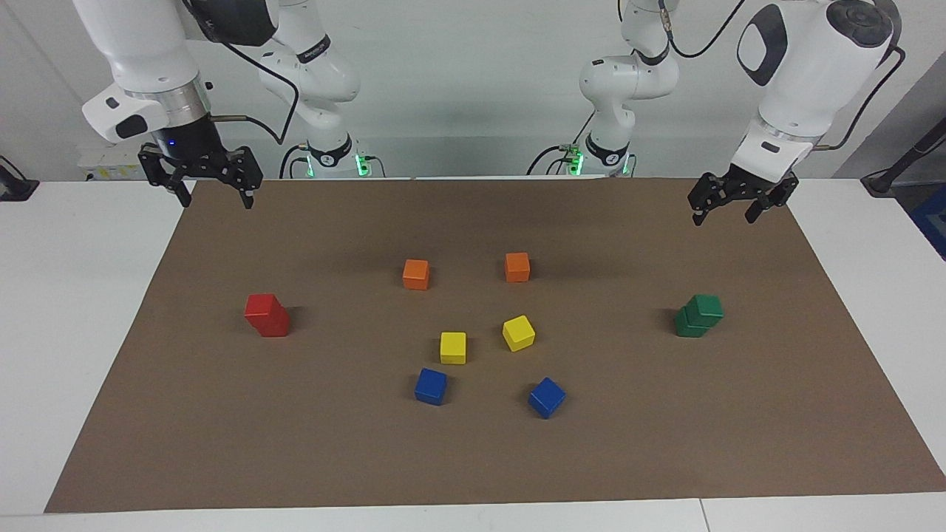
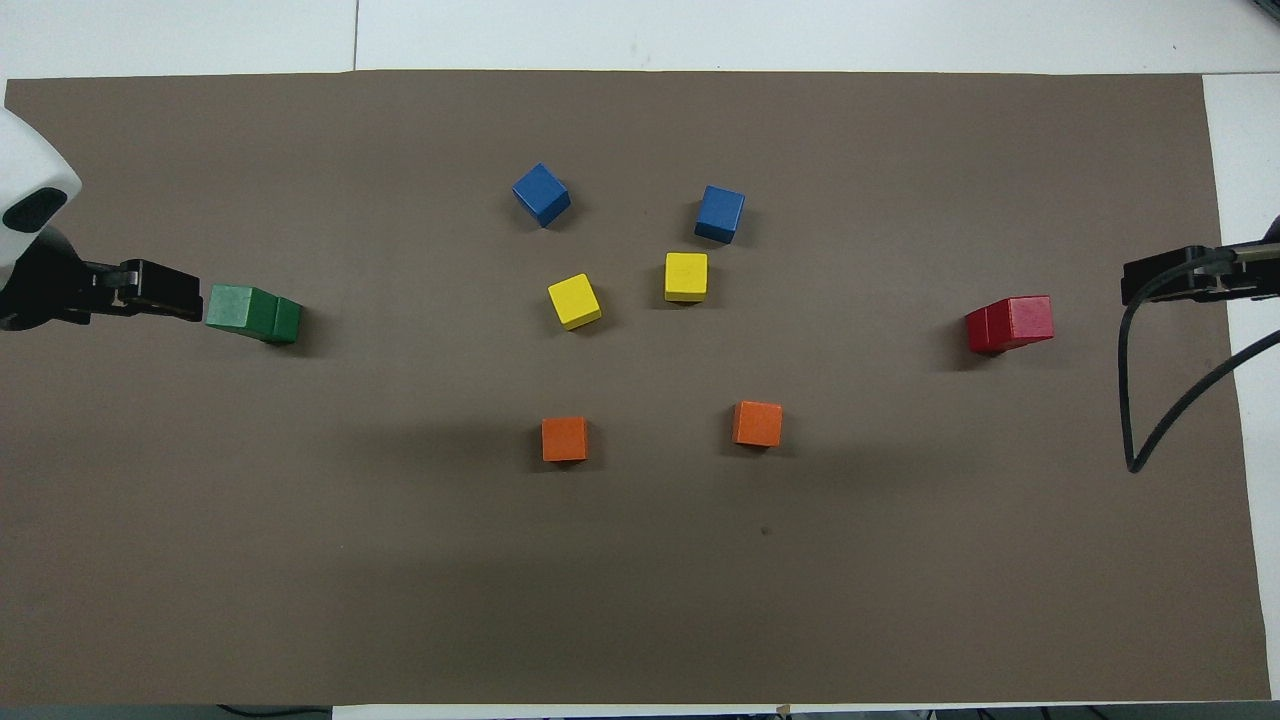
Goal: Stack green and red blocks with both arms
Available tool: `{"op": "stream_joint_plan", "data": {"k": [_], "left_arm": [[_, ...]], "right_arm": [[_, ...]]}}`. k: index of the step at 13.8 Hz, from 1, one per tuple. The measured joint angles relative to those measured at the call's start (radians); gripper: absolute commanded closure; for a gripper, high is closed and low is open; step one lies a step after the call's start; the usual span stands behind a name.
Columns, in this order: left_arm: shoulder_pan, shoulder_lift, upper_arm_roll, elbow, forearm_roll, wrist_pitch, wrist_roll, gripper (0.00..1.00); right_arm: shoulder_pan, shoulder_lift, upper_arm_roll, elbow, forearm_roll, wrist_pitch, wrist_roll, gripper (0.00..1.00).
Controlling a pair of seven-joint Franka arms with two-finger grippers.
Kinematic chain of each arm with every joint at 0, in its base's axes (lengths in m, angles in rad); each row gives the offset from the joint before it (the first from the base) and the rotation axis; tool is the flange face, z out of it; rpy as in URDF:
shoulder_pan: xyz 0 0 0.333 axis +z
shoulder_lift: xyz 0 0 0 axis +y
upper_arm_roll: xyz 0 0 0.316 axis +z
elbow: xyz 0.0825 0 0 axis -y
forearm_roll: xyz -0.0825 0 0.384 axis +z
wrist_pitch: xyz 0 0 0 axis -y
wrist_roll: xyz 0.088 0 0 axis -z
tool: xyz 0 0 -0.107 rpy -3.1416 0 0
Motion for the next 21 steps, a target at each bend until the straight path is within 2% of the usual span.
{"op": "stream_joint_plan", "data": {"k": [2, 4, 21], "left_arm": [[0.001, 0.000, 0.000, -0.001, 0.000, 0.000, 0.000, 0.00], [0.002, 0.000, 0.000, -0.001, 0.000, 0.000, 0.000, 0.00], [0.000, -0.008, -0.009, 0.006, 0.000, -0.008, 0.036, 0.00]], "right_arm": [[0.080, -0.001, -0.101, 0.000, 0.012, -0.033, 0.000, 0.00], [0.095, -0.002, -0.144, 0.001, 0.040, -0.051, 0.000, 0.00], [0.103, -0.003, -0.151, 0.001, 0.047, -0.087, 0.000, 0.00]]}}
